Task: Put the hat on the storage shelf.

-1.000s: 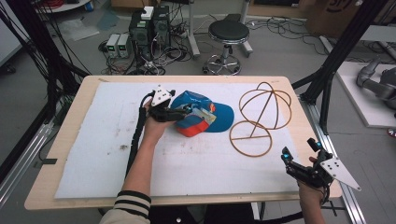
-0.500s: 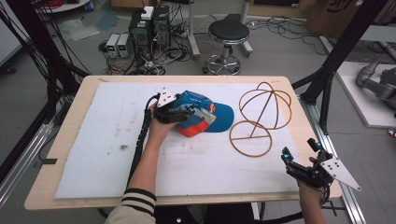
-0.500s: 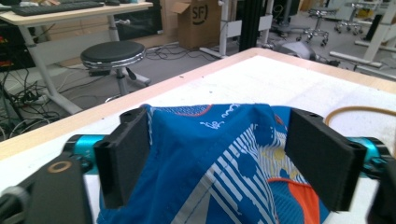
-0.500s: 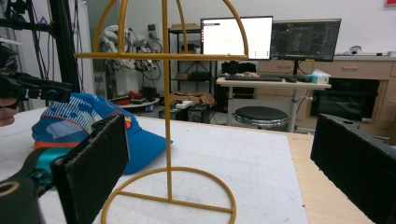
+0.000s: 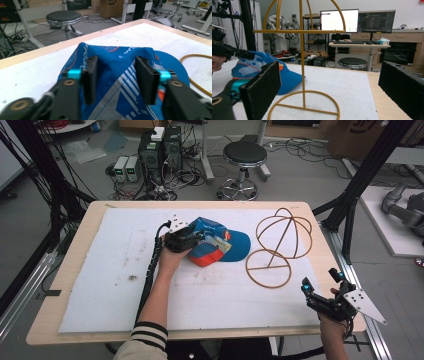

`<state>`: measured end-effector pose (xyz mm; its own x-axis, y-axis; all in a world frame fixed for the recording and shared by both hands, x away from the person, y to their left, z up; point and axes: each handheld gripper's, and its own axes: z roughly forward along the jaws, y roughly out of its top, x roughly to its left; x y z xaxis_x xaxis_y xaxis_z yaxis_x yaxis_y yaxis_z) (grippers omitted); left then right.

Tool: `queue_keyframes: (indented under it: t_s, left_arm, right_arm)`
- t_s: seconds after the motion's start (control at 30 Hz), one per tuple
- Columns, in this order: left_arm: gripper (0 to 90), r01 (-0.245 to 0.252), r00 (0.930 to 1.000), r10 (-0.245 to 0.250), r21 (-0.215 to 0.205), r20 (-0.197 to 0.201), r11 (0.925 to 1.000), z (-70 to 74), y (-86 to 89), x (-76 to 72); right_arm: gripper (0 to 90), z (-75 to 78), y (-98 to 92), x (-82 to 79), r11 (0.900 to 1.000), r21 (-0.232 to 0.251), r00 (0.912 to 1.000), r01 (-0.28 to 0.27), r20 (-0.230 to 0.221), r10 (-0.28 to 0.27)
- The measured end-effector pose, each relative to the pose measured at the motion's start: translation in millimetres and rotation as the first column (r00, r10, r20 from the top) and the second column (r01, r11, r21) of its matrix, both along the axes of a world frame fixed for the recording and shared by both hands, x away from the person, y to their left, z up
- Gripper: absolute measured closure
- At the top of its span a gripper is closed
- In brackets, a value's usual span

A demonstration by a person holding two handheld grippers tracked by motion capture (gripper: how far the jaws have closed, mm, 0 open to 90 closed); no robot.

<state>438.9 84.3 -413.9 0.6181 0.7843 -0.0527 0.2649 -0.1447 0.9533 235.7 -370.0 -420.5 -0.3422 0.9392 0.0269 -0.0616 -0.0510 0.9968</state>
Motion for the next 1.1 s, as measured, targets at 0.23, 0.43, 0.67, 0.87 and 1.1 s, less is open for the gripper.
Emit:
queue_keyframes:
  t_s: [0.23,0.43,0.67,0.87,1.1]
  left_arm:
    - [84.9,0.020,0.9998,-0.020,0.010,0.000,0.9998,1.2,-1.5,-2.0]
    - [87.7,0.030,0.9995,-0.030,-0.014,-0.001,0.9994,3.2,-3.1,-2.9]
    - [88.1,0.041,0.9986,-0.038,-0.078,0.037,0.9961,16.0,-2.8,-7.8]
    - [88.2,0.040,0.9976,-0.033,-0.114,0.060,0.9927,25.4,-2.5,-11.3]
    - [88.2,0.030,0.9963,-0.017,-0.160,0.085,0.9866,42.6,-4.5,-15.0]
  right_arm:
    - [4.1,-0.2,0.1,0.3,1.000,-0.001,1.0000,0.002,0.001,-0.002]
    - [4.1,-0.2,-0.1,0.2,1.000,-0.001,1.0000,0.001,0.001,-0.001]
    - [4.1,0.1,0.5,0.2,1.000,0.003,1.0000,0.001,0.001,-0.001]
    - [4.1,0.3,0.8,0.4,1.000,0.001,1.0000,-0.001,0.005,0.001]
    - [4.1,0.5,1.4,0.0,1.000,0.002,1.0000,-0.002,-0.001,0.002]
